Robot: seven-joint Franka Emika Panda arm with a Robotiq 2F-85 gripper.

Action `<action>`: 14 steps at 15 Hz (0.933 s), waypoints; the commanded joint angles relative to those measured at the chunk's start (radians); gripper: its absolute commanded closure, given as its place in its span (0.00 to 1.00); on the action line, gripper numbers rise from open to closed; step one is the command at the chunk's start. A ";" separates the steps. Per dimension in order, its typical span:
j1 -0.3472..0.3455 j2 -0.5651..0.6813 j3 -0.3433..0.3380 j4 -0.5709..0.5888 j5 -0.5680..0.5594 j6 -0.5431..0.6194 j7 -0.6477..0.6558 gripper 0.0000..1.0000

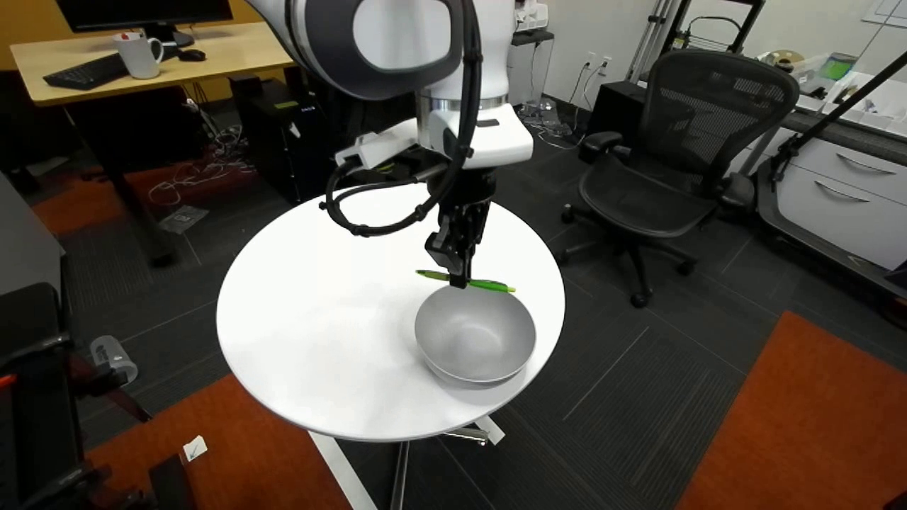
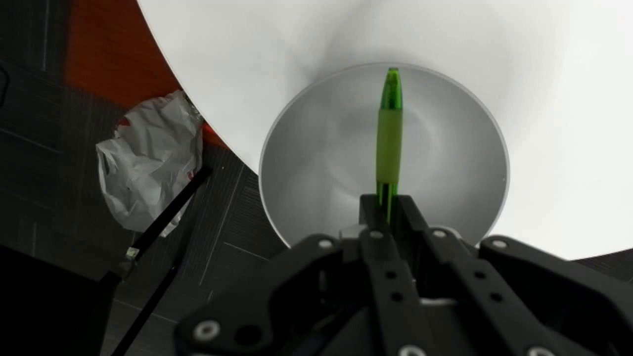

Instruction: Put the green pen inside the grey bowl

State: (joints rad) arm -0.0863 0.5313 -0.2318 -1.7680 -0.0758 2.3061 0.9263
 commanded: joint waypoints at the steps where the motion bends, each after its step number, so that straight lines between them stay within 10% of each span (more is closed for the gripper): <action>1: -0.017 0.054 -0.004 0.084 0.019 -0.039 -0.025 0.97; 3: -0.022 0.074 -0.003 0.109 0.021 -0.032 -0.026 0.62; 11: -0.026 0.121 0.000 0.169 0.030 -0.030 -0.034 0.02; 14: -0.028 0.115 0.004 0.159 0.032 -0.003 -0.044 0.00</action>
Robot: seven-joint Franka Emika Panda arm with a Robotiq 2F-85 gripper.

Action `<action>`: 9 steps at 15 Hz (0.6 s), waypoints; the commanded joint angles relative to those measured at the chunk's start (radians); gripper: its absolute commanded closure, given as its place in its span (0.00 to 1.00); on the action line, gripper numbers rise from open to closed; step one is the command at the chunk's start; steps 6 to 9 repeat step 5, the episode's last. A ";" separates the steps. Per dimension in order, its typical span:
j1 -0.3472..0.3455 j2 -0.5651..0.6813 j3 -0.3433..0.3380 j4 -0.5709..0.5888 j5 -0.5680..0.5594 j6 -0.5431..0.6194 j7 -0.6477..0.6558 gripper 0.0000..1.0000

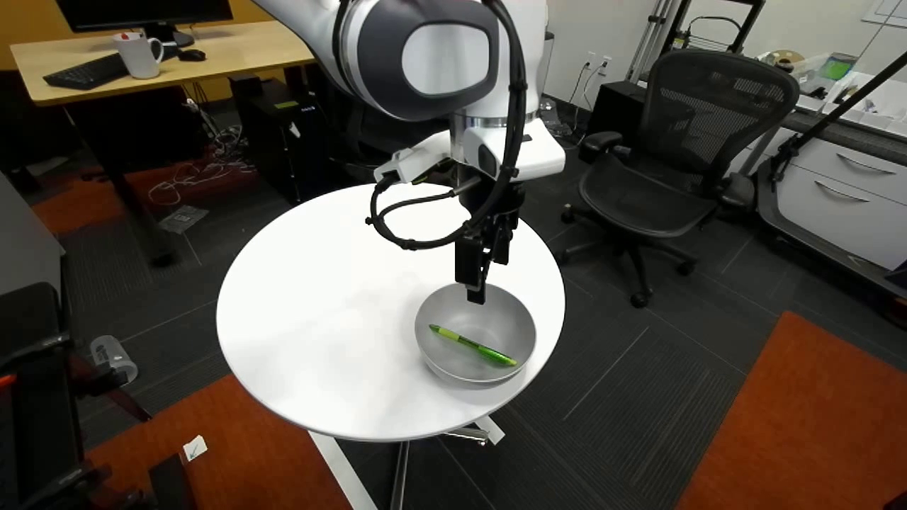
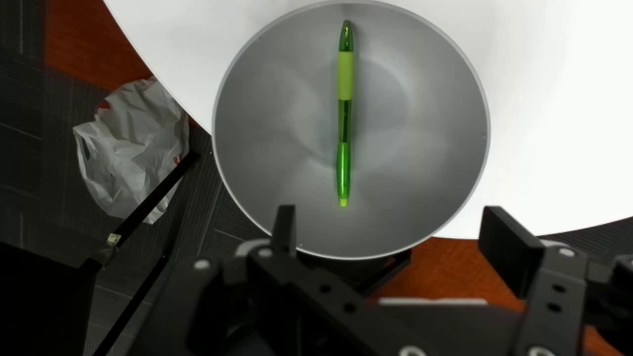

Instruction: Put the green pen inside the grey bowl

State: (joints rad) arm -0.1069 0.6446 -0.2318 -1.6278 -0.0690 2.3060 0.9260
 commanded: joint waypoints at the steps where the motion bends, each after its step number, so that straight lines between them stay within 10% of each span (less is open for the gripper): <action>1: 0.009 0.004 -0.012 0.005 0.011 -0.002 -0.010 0.00; 9: 0.009 0.007 -0.012 0.005 0.011 -0.002 -0.010 0.00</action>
